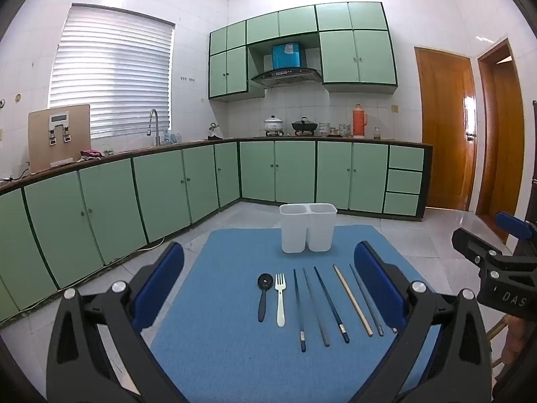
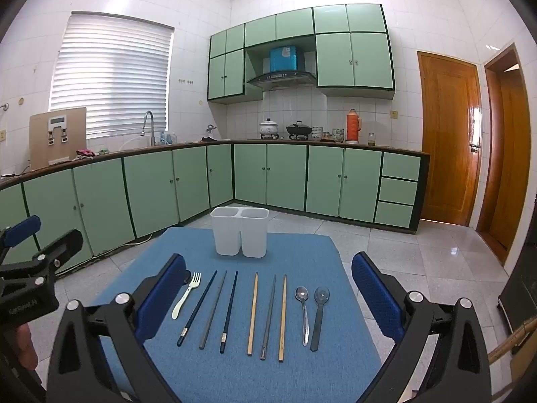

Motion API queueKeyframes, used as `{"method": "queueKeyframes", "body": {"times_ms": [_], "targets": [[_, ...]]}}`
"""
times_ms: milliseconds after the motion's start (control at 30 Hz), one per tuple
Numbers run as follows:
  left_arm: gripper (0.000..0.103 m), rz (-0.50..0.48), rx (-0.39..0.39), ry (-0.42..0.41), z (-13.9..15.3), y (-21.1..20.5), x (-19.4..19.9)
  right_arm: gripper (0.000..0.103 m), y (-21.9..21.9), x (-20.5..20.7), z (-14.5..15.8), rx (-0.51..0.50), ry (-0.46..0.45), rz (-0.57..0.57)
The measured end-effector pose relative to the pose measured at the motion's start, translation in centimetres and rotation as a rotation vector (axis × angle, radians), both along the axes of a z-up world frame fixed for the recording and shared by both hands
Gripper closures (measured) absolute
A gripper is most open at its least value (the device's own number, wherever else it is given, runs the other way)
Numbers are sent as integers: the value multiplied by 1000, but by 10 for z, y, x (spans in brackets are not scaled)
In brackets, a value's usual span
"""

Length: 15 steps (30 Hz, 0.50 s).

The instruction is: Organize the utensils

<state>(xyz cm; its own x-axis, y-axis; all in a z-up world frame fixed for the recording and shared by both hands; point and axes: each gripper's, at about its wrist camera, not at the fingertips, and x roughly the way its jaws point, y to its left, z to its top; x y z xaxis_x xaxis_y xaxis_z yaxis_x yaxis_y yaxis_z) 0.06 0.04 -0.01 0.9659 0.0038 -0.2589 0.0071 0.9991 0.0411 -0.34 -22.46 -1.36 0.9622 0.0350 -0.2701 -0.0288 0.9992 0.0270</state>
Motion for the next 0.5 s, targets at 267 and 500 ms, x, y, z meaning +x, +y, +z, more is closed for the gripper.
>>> {"method": "queueKeyframes", "body": {"times_ms": [267,500], "targets": [[5,15,9,-2,0,-3,4,6,1,-1,0,-4,1,0],[5,9,-9,-5,4,-4,4,6,0,0,0,-2,2,1]]}}
